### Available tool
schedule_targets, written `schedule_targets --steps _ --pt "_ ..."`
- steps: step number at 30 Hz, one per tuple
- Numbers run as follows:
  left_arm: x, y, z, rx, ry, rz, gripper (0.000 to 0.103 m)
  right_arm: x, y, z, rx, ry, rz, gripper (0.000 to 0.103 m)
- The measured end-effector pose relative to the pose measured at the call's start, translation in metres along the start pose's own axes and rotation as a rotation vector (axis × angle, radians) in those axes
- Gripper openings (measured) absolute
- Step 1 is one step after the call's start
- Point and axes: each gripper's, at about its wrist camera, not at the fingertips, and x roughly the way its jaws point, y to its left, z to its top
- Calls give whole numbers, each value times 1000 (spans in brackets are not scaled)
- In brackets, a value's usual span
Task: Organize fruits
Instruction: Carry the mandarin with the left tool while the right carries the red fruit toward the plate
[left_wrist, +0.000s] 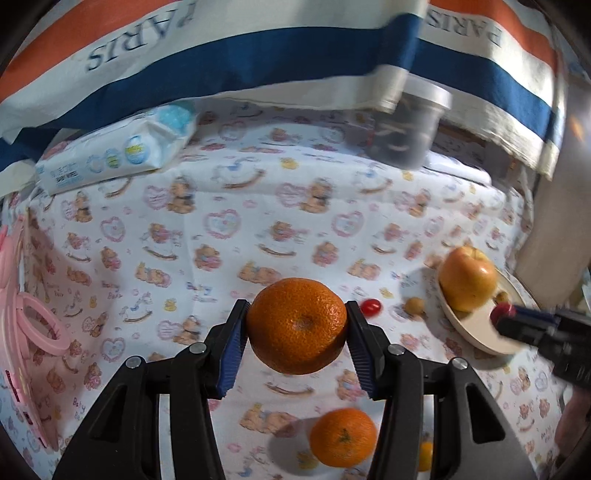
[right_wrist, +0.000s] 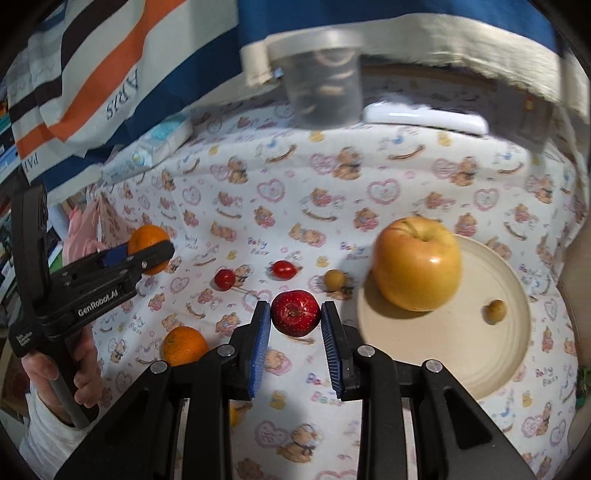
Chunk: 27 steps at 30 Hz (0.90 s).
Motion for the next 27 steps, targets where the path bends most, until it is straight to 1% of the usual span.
schedule_targets --steps 7,11,16,19,23,25,27 --pt "-9 -46 4 79 28 -111 50 -43 -39 5 47 -103 -46 29" --pt "-10 -78 11 132 45 -135 50 -58 -66 5 93 -132 -103 29" --pt "-8 -119 16 177 69 -193 50 -55 -96 -3 149 -123 -112 29" --pt "-2 -145 13 210 81 -209 50 -52 -110 -9 188 -134 -93 29" --pt "13 -171 9 226 141 -244 50 -47 -122 -14 226 -135 -83 29" --pt "21 -182 6 244 162 -244 50 -45 -126 -15 229 -131 -105 29" --pt "30 -192 4 262 185 -238 50 -43 -131 -17 242 -127 -96 29"
